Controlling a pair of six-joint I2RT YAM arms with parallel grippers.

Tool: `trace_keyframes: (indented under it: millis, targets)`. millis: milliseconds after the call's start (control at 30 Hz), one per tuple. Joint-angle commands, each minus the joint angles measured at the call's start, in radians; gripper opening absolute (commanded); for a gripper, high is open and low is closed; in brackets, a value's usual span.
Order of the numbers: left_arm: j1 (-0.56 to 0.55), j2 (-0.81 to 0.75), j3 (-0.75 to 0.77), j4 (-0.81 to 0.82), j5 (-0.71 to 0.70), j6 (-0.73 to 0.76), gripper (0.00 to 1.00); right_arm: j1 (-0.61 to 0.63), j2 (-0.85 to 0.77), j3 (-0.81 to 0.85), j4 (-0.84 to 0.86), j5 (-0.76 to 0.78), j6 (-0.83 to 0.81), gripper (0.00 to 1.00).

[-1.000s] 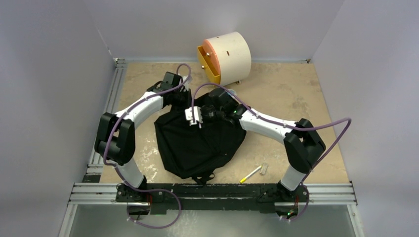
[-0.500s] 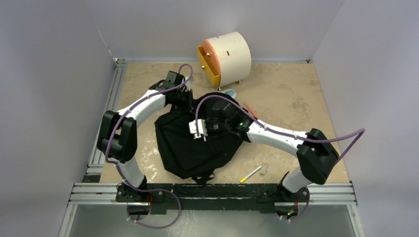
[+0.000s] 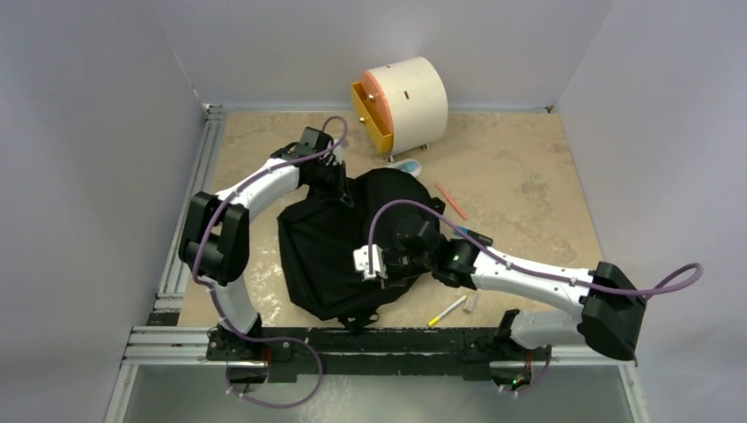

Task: Pack the student bag
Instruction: Unzip the student bag at the center of the board.

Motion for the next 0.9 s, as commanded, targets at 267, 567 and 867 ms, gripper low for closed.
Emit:
trace_keyframes:
  millis: [267,567,867]
  targets:
    - [0.009,0.015,0.078,0.102,-0.083,0.018,0.0,0.065,-0.039,0.044,-0.13,-0.2,0.098,0.0]
    - [0.047,0.085,0.179,0.106,-0.07,0.034,0.0,0.071,0.088,0.109,-0.286,-0.2,-0.044,0.0]
    - [0.047,0.013,0.189,0.096,-0.049,0.037,0.1,0.07,-0.017,0.072,-0.098,-0.066,0.104,0.37]
